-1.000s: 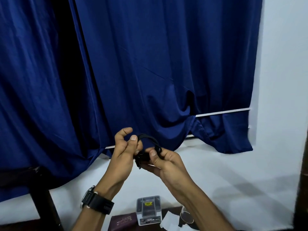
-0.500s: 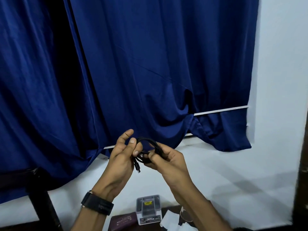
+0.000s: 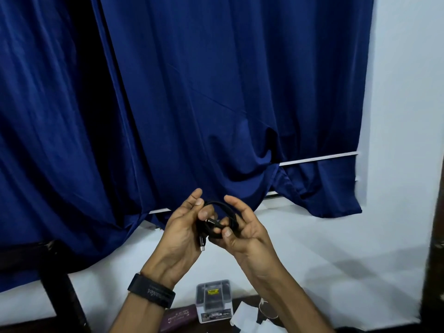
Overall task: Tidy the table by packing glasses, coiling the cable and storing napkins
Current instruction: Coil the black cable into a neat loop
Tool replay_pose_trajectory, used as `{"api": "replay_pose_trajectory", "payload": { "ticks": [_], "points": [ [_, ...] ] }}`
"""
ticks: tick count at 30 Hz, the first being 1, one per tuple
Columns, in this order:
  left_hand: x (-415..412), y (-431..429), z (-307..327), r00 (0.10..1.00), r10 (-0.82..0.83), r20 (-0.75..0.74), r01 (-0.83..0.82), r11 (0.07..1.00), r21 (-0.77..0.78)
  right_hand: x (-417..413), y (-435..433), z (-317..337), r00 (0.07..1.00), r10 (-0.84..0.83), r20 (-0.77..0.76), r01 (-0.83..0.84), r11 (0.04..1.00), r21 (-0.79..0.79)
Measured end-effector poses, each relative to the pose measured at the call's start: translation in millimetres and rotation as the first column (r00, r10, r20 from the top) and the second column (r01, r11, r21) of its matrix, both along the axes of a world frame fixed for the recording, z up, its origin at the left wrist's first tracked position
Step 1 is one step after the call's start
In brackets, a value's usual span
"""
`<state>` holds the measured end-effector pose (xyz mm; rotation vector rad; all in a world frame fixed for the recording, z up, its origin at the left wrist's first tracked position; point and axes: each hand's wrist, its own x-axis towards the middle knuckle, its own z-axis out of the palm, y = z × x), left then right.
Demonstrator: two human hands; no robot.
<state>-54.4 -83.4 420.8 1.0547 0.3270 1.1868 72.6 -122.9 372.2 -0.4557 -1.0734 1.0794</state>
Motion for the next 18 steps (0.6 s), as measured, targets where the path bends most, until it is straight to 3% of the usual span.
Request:
{"api": "replay_pose_trajectory", "payload": {
  "ticks": [3,5,9,12,15,16,18],
  "points": [
    [-1.7,5.1,-4.7,1.0,0.006,-0.008,-0.007,1.0,-0.03,3.2,-1.2,-1.4,0.978,-0.115,0.176,0.117,0.993,0.0],
    [-4.2,6.8,-5.9,1.0,-0.007,-0.018,0.006,0.999,-0.04,2.2,-3.6,-1.4,0.97,-0.137,0.2,0.144,0.989,-0.018],
    [-2.6,5.1,-6.5,1.0,0.003,-0.014,-0.003,0.999,-0.045,-2.5,-2.8,-0.4,0.982,-0.187,0.019,0.188,0.978,-0.092],
    [0.1,3.2,-5.5,0.999,0.02,0.029,-0.019,0.999,-0.049,-5.4,0.7,3.0,0.965,-0.262,-0.025,0.258,0.961,-0.103],
    [-1.2,3.4,-4.8,0.997,-0.013,0.074,0.018,0.998,-0.062,-5.9,0.3,4.7,0.988,-0.137,-0.067,0.133,0.989,-0.057],
    [-2.5,3.9,-5.9,0.997,-0.014,0.072,0.018,0.998,-0.062,-4.3,-1.1,3.5,0.994,-0.104,-0.021,0.104,0.994,-0.034],
    [-5.7,4.0,-8.0,0.999,-0.015,0.044,0.018,0.998,-0.066,0.1,-2.7,0.6,0.951,-0.215,0.224,0.219,0.976,0.008]
  ]
}}
